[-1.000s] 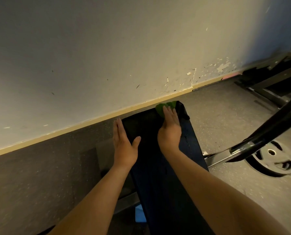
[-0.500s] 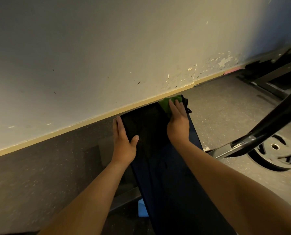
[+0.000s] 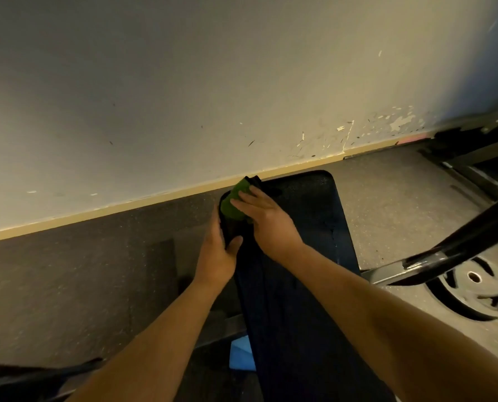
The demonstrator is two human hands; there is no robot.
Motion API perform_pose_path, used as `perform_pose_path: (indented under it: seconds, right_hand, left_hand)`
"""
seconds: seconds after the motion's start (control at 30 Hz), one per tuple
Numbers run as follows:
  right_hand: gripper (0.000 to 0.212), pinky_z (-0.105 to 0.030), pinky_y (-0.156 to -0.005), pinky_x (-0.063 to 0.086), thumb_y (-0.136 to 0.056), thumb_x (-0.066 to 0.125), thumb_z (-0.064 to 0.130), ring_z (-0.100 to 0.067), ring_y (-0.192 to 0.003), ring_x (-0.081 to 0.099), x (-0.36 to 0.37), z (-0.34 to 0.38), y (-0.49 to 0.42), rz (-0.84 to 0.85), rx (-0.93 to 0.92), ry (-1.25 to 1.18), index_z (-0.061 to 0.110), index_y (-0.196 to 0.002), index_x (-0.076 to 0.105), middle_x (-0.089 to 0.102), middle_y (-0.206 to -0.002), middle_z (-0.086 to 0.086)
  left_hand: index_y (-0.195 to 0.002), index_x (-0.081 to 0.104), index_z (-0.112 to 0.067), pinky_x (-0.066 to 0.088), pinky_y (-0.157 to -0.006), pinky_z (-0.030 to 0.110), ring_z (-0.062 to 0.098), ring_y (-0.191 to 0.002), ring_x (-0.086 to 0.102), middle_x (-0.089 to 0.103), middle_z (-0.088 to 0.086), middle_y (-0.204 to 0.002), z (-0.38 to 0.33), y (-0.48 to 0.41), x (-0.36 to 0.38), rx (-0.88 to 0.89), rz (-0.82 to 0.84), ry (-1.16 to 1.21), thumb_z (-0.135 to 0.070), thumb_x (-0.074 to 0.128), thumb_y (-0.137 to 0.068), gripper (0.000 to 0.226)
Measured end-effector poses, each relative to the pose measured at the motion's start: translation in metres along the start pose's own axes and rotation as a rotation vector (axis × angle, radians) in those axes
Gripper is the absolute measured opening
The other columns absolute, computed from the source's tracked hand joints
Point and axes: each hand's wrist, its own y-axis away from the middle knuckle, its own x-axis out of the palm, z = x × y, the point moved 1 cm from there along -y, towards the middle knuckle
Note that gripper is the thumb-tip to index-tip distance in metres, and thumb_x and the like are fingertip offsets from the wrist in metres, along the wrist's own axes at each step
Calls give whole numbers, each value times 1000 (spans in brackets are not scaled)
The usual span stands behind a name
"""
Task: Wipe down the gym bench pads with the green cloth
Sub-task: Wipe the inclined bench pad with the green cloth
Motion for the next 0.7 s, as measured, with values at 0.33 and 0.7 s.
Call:
perform_pose_path:
  seconds: [0.33, 0.7]
  right_hand:
    - [49, -37, -115, 36, -94, 50, -5, -18, -145, 33, 21, 15, -13, -113, 145, -3, 17, -137, 58, 50, -147, -1]
    - [55, -18, -111, 33, -88, 54, 1, -10, -136, 43, -3, 37, 19, 311, 13, -257, 19, -140, 54, 55, -142, 0]
  left_hand:
    - [-143, 27, -58, 44, -112, 36, -2, -125, 53, 51, -22, -139, 3, 18, 3, -96, -69, 114, -17, 51, -105, 61]
    - [-153, 36, -34, 30, -120, 35, 5, -146, 31, 36, -10, -157, -4, 32, -6, 18, -183, 160, -37, 41, -104, 49]
